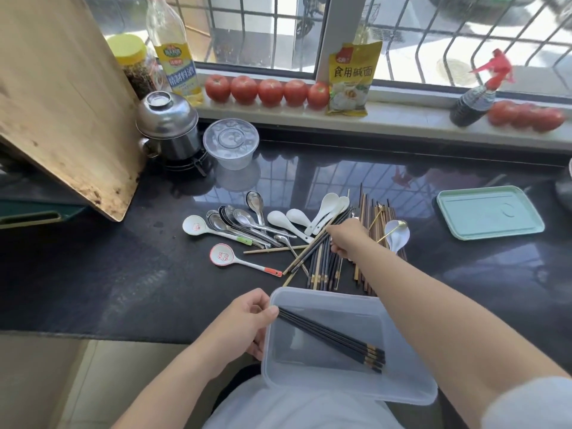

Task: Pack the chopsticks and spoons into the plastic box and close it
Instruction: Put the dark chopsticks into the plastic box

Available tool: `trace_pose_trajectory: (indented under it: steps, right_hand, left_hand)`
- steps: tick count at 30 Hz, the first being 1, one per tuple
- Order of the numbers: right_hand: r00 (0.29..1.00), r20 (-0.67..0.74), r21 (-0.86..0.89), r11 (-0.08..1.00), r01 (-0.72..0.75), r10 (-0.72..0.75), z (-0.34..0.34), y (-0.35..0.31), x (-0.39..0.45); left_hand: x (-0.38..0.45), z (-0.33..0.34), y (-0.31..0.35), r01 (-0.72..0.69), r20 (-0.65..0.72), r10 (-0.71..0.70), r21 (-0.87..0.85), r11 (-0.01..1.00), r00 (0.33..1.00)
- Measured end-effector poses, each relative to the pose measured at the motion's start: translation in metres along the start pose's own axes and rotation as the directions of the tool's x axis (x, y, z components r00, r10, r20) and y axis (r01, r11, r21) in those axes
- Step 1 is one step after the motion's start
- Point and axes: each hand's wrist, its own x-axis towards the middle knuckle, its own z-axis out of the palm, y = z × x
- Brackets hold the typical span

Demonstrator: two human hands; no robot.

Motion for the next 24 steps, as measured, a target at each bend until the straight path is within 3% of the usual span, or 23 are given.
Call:
trace_pose_trajectory:
  steps: [6, 8, 11, 14, 16, 18, 21, 22, 24]
  right_hand:
    - [0.983, -0.181, -0.082, 0.996, -0.023, 0.007, 0.03, 0.015, 0.039]
    - [0.98, -0.189, -0.019, 0.998, -0.065, 0.06, 0.032, 0.011, 0.043]
    - [0.977, -0.095, 0.273, 0.949, -0.158, 0.19, 0.03, 0.009, 0.052]
    - [0.981, 0.043, 0.363, 0.912, -0.192, 0.19, 0.009, 0.01, 0.048]
    - [0.996, 0.063, 0.366, 0.927, -0.078, 0.059, -0.024, -0.002, 0.021]
    - [0.981, 0.049, 0.352, 0.922, 0.16, -0.189, -0.066, -0.014, -0.022]
    - [0.795, 0.178, 0.101, 0.815, 0.571, -0.579, -0.117, -0.021, -0.108]
    - [0.725, 0.286, -0.069, 0.741, 0.668, -0.627, -0.12, -0.015, -0.13]
    - [0.639, 0.508, -0.399, 0.5, 0.769, -0.577, -0.103, 0.009, -0.155]
  left_hand:
    - [-0.003, 0.002, -0.004, 0.004, -0.05, -0.003, 0.008, 1.0, 0.999]
    - [-0.003, 0.003, -0.005, 0.0, -0.061, 0.001, 0.015, 1.0, 0.998]
    - [-0.004, 0.003, -0.004, 0.002, -0.059, -0.001, 0.012, 1.0, 0.998]
    - [-0.003, 0.002, -0.002, 0.001, -0.055, -0.001, 0.001, 1.0, 0.999]
    - [-0.003, 0.001, -0.001, -0.001, -0.051, 0.001, -0.007, 1.0, 0.999]
    - [-0.001, 0.0, 0.001, -0.005, -0.046, 0.004, -0.021, 1.0, 0.999]
    - [0.002, 0.0, 0.003, -0.006, -0.034, 0.005, -0.05, 0.999, 0.999]
    - [0.003, 0.0, 0.003, -0.006, -0.028, 0.004, -0.058, 0.998, 1.0]
    - [0.005, 0.0, 0.004, -0.001, -0.013, 0.0, -0.075, 0.997, 1.0]
